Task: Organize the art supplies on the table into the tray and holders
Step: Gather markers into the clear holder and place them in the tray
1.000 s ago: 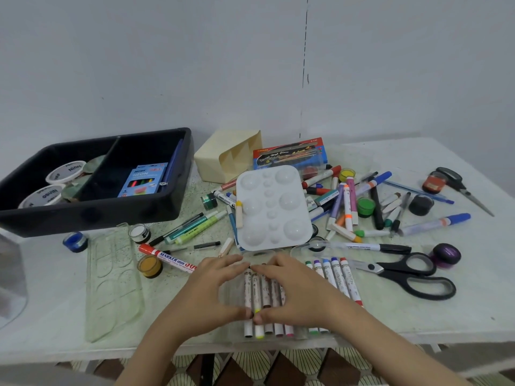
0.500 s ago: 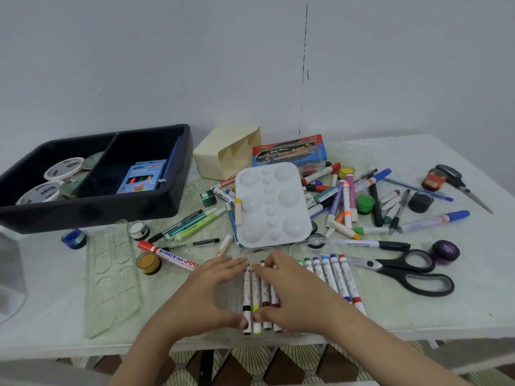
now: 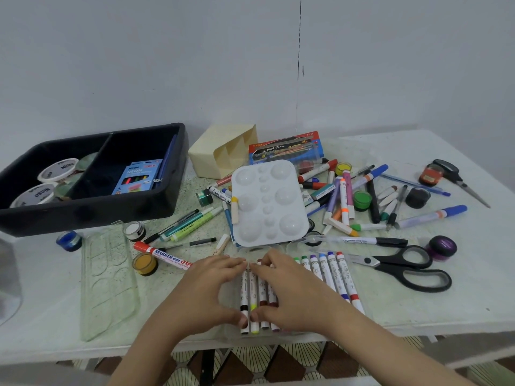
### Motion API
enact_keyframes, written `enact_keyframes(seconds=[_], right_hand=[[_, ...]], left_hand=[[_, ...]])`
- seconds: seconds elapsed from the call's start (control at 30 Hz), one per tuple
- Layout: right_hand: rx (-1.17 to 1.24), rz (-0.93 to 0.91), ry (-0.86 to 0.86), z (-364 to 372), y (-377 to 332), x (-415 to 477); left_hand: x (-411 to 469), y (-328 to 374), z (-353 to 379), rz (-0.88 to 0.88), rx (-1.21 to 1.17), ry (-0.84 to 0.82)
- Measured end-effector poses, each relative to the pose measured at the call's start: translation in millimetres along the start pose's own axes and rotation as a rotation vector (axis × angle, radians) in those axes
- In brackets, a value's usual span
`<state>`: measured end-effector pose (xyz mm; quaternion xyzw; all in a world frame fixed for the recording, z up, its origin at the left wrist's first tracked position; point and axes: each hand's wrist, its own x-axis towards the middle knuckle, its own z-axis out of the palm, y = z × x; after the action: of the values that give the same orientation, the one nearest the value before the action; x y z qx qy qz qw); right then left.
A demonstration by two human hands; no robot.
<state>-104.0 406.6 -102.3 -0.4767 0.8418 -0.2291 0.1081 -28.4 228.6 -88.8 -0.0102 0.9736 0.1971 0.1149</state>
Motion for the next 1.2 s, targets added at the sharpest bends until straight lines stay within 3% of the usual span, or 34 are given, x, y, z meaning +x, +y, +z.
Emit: enact_keyframes(seconds=[0.27, 0.9, 1.2], right_hand=[[0.012, 0.010, -0.004, 1.4, 2.6, 1.3], [0.070, 0.025, -0.071, -2.8, 2.6, -7.6], [0.091, 0.031, -0.066, -3.0, 4.1, -4.6]], left_hand=[[6.2, 11.7, -5.8, 0.004, 0.215, -0.022], [-9.2, -14.0, 22.5, 0.035, -0.250, 0.058], [-7.4, -18.8, 26.4, 0.007, -0.267, 0.074]])
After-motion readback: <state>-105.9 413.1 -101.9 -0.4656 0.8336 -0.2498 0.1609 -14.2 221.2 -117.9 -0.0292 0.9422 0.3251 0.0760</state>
